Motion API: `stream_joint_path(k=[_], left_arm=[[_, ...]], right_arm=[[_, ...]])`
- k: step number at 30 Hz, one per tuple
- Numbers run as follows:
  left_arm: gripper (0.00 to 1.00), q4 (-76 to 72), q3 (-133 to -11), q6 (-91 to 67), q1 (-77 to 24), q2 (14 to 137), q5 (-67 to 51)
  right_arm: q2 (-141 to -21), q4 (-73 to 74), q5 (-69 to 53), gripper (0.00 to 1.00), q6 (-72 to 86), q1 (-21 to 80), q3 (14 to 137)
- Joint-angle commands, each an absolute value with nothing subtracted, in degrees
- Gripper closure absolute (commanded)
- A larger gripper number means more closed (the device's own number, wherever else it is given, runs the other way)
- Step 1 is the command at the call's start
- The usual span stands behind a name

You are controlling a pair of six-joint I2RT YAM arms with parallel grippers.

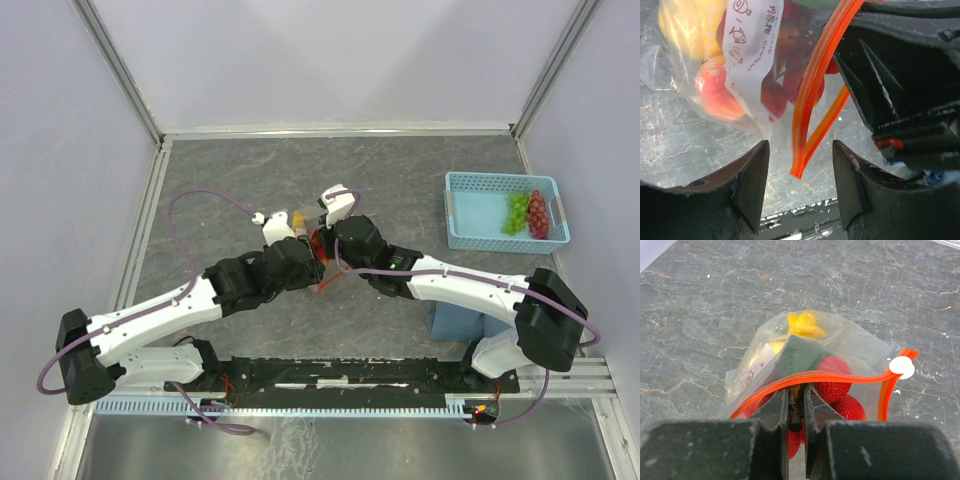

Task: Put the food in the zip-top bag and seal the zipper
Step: Place the fake fruit in the zipper food storage bag.

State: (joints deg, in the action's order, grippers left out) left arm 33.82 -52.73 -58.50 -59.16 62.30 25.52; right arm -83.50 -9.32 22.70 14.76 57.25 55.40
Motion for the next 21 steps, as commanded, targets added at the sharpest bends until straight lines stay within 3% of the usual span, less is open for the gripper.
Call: stream_joint_path(k=[1,5,11,21], left_arm=[[0.4,29.2,-53.2,-62.6,-60.6,65.8,31.9],[0.48,30.8,-53.0,-63.0,-60.7,67.7,34.3],[0.95,31.6,-54.1,-60.5,-60.7,66.6,32.1],[0.97,36.5,-66.6,-50.5,-60.6,68.4,17.0]], right_arm=[[-83.5,-12.5,24.2,0.98,16.1,57.9,58.7],[-83.2,-12.4,24.7,0.98,15.9,58.0,58.6],[-82.3,-12.0,28.6,0.98,12.8,58.0,58.4],[-74.2,-7.9,36.3,0.98,-4.2,58.0,58.1]])
